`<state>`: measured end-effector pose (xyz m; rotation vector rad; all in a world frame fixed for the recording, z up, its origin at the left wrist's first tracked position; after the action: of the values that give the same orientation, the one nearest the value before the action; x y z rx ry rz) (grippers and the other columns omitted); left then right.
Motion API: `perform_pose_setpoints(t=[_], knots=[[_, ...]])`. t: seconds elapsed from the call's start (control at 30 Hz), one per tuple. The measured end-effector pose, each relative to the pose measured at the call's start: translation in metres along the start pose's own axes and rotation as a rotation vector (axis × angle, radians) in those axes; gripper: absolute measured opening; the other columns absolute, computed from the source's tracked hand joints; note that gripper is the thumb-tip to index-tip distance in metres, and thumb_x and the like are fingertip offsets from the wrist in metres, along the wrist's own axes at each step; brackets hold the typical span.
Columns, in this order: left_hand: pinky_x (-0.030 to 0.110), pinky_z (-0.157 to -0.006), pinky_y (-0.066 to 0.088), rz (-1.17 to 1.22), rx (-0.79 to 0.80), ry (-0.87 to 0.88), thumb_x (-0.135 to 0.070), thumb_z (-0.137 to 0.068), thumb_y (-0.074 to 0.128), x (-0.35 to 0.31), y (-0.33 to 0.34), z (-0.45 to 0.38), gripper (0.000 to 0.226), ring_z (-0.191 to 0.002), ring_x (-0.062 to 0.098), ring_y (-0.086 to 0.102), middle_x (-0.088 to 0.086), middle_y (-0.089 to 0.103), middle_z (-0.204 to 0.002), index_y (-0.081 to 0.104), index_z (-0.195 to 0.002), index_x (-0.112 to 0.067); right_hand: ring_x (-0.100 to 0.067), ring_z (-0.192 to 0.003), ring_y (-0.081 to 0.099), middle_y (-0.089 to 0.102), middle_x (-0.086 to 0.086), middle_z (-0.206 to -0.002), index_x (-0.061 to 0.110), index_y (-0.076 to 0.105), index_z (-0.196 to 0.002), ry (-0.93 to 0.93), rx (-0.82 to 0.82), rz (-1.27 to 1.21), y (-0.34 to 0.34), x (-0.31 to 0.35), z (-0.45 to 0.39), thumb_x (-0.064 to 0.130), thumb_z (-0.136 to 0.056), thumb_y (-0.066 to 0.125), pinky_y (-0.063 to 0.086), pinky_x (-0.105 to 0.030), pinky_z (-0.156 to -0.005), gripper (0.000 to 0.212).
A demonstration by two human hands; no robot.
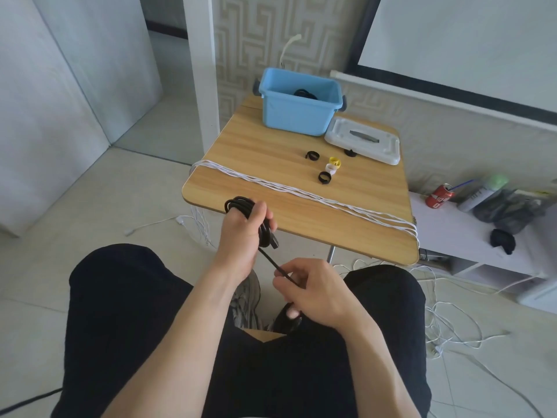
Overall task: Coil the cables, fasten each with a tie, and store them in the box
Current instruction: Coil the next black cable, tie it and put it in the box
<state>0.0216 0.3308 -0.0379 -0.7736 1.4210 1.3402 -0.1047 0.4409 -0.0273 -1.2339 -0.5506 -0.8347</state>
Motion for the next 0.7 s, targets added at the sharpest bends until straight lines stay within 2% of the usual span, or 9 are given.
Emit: perform_pose_setpoints(t=[0.07,0.17,0.23,0.3,0.4,0.5,0.6,0.67,0.7], knots=[[0.039,-0.077,0.047,-0.145,0.020,0.054,-0.014,-0.106,0.047,0.003,0.001,0.002,0.026,-0.069,0.019,0.059,0.001,0.061,-0.070,0.054,-0.081,-0.010,-0.014,-0.047,0.065,0.069,-0.010,-0.068,0.022,0.068,-0.111,0.007,-0.038,0.007,-0.002,0.002,0.002,0.034,-0.096,0.061,0.057,-0.036,-0.068,0.021],[0.042,-0.076,0.053,-0.309,0.017,0.148,-0.014,-0.104,0.048,0.005,0.001,0.003,0.022,-0.072,0.020,0.062,-0.003,0.063,-0.069,0.053,-0.083,-0.015,-0.007,-0.042,0.058,0.070,0.001,-0.074,0.023,0.067,-0.113,0.071,-0.065,-0.009,-0.005,-0.003,0.002,0.030,-0.096,0.061,0.057,-0.027,-0.058,0.019],[0.033,-0.069,0.052,-0.396,-0.022,0.193,-0.014,-0.104,0.047,0.004,-0.004,0.002,0.028,-0.065,0.015,0.058,0.002,0.060,-0.067,0.052,-0.077,-0.013,-0.005,-0.041,0.055,0.072,0.004,-0.073,0.025,0.069,-0.102,0.110,-0.079,-0.049,-0.008,-0.005,0.003,0.030,-0.097,0.061,0.055,-0.027,-0.055,0.011],[0.026,-0.059,0.048,-0.458,-0.047,0.216,-0.015,-0.105,0.046,0.002,-0.009,0.001,0.033,-0.058,0.012,0.053,0.009,0.055,-0.068,0.051,-0.073,-0.008,-0.005,-0.043,0.055,0.074,0.005,-0.074,0.027,0.069,-0.094,0.116,-0.096,-0.072,-0.012,-0.007,0.005,0.035,-0.096,0.062,0.053,-0.028,-0.056,0.010],[0.030,-0.054,0.042,-0.528,-0.017,0.136,-0.019,-0.105,0.045,0.006,-0.017,-0.003,0.030,-0.054,0.014,0.048,0.013,0.050,-0.071,0.050,-0.081,-0.002,-0.009,-0.060,0.064,0.073,0.005,-0.072,0.033,0.071,-0.100,0.061,-0.128,-0.042,-0.014,-0.007,0.007,0.040,-0.093,0.066,0.055,-0.028,-0.064,0.011],[0.034,-0.069,0.045,-0.677,0.154,-0.034,-0.033,-0.104,0.046,0.013,-0.020,-0.007,0.032,-0.068,0.015,0.053,0.007,0.053,-0.077,0.046,-0.092,-0.003,-0.016,-0.069,0.066,0.073,0.007,-0.077,0.035,0.074,-0.103,-0.045,-0.235,-0.147,-0.016,-0.004,0.009,0.034,-0.092,0.071,0.055,-0.032,-0.066,0.012],[0.036,-0.078,0.047,-0.750,0.429,-0.223,-0.052,-0.105,0.036,0.013,-0.011,0.002,0.052,-0.064,0.017,0.052,0.003,0.054,-0.067,0.052,-0.079,-0.010,-0.011,-0.075,0.068,0.074,0.011,-0.083,0.030,0.074,-0.098,-0.130,-0.371,-0.258,-0.020,0.002,0.010,0.023,-0.092,0.073,0.054,-0.023,-0.066,0.010],[0.037,-0.078,0.046,-0.686,0.623,-0.370,-0.063,-0.101,0.029,0.012,-0.004,0.010,0.061,-0.060,0.018,0.050,0.003,0.053,-0.064,0.054,-0.083,-0.011,-0.014,-0.069,0.064,0.074,0.013,-0.083,0.028,0.074,-0.092,-0.139,-0.463,-0.280,-0.020,0.002,0.009,0.021,-0.090,0.076,0.053,-0.027,-0.063,0.008],[0.036,-0.074,0.045,-0.583,0.706,-0.447,-0.066,-0.100,0.028,0.012,-0.003,0.013,0.064,-0.057,0.018,0.047,0.002,0.051,-0.064,0.054,-0.088,-0.009,-0.019,-0.067,0.062,0.073,0.013,-0.082,0.028,0.074,-0.089,-0.127,-0.515,-0.293,-0.020,0.001,0.009,0.021,-0.088,0.078,0.051,-0.029,-0.061,0.007]])
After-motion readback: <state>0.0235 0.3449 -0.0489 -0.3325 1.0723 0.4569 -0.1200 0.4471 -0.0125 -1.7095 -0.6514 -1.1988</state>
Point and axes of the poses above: each hand's wrist, its own z-axis away from the middle knuckle, its own y-axis out of the palm, x = y × z, the point moved 1 cm from there along -z, towards the middle knuckle
